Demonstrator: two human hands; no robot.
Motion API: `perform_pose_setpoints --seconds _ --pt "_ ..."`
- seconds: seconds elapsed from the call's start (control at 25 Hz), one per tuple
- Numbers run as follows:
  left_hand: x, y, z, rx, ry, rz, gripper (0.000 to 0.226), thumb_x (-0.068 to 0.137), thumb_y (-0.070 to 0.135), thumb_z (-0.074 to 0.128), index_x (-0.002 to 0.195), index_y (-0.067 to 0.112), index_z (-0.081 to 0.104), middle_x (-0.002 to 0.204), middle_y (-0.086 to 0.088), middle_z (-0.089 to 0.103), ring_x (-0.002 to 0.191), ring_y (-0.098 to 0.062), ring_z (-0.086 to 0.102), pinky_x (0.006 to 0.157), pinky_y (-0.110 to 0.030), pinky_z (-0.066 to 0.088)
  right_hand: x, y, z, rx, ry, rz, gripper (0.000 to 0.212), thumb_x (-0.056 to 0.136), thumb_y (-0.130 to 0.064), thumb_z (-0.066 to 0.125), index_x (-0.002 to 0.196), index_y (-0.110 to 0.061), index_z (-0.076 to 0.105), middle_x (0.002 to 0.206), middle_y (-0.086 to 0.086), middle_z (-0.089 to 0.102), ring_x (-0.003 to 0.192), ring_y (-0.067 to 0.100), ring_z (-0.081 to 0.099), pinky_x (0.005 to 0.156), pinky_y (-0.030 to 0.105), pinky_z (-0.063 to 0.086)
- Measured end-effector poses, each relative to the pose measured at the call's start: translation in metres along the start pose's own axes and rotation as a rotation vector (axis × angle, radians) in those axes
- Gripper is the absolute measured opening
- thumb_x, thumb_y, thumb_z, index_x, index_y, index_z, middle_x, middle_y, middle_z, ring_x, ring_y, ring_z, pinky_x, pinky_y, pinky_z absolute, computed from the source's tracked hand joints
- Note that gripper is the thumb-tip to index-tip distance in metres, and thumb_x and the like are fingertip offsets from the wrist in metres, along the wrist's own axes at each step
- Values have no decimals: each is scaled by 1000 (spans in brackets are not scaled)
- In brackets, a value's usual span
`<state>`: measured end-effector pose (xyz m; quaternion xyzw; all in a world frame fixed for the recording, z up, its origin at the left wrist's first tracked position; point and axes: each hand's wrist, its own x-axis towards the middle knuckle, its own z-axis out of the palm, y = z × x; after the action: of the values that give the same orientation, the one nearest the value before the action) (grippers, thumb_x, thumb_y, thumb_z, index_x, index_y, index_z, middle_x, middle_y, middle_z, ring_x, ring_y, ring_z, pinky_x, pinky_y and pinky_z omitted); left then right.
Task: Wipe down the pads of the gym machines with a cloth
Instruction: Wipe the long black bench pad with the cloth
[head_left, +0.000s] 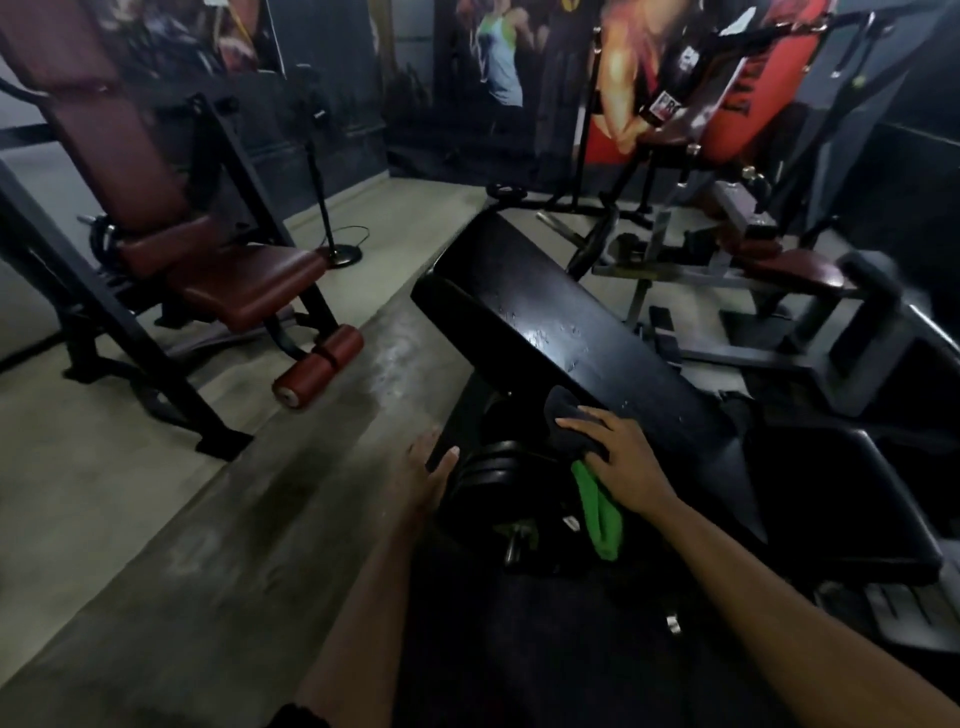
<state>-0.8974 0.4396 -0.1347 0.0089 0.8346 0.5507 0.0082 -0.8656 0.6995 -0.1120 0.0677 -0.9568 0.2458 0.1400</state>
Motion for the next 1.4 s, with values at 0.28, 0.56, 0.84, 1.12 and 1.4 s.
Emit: perform_pose_setpoints --seconds 0.28,0.56,0.84,1.12,1.4 --pt "144 45 79 -352 286 -71 78 87 42 57 148 30 10 156 -5 16 143 -21 19 118 -43 20 151 54 1 27 86 -78 53 79 -6 56 125 -32 57 136 4 50 117 23 46 99 25 27" --pt "229 71 108 -283 684 73 75 85 42 53 146 19 16 153 -1 17 135 3 9 107 -2 4 270 87 -10 94 67 -213 54 80 -9 54 126 -37 54 139 -1 47 121 25 45 99 29 28" --pt "267 99 145 -368 999 -9 76 79 71 30 143 34 17 157 -5 12 144 -12 11 117 -31 15 375 62 8 254 40 -663 52 84 -19 52 134 -29 46 140 -6 47 121 21 47 99 37 41" --pt "286 106 156 -354 1174 -19 82 80 63 24 146 14 22 154 -11 18 139 -12 23 104 -2 21 381 26 80 173 71 -973 44 84 -34 54 127 -42 51 141 -8 47 124 17 42 96 41 38" --pt "292 101 162 -282 1231 -90 58 95 43 32 146 17 23 154 -6 21 138 -13 26 95 5 16 437 49 90 188 202 -783 44 78 -29 51 120 -41 59 133 -5 54 117 18 44 88 38 38"
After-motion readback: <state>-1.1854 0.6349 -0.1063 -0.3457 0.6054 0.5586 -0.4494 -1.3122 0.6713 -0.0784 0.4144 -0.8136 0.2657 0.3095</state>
